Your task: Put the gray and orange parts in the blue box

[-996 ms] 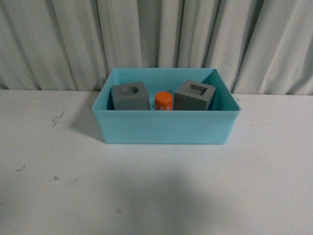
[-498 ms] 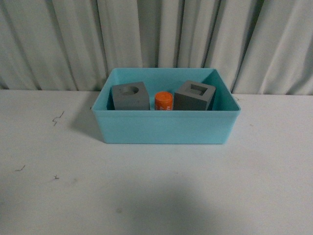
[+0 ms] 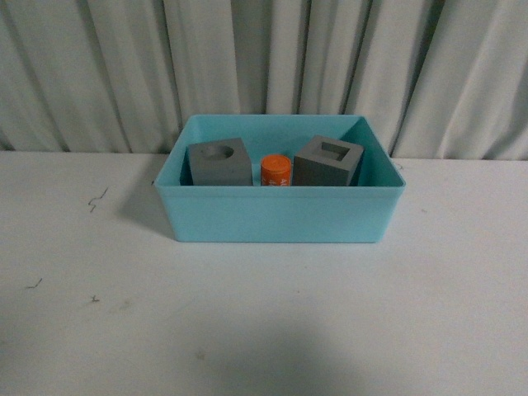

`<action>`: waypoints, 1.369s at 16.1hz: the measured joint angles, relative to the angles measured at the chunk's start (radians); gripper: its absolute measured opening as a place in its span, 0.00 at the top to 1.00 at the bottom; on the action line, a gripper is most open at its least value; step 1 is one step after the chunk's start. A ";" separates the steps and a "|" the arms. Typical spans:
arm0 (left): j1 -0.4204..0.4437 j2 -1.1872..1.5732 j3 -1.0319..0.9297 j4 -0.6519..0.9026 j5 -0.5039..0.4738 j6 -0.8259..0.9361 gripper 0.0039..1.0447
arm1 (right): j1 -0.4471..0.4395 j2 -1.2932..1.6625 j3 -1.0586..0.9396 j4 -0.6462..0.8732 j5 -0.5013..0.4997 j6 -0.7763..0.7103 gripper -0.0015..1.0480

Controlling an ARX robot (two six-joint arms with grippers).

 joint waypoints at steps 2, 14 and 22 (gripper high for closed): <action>0.000 0.000 0.000 0.000 0.000 0.000 0.06 | 0.000 -0.052 0.000 -0.051 0.000 0.000 0.98; 0.000 0.000 0.000 0.000 0.000 0.000 0.06 | 0.000 -0.300 0.000 -0.309 -0.002 -0.002 0.98; 0.000 0.000 0.000 0.000 0.000 0.000 0.06 | 0.000 -0.300 0.000 -0.309 -0.002 -0.002 0.39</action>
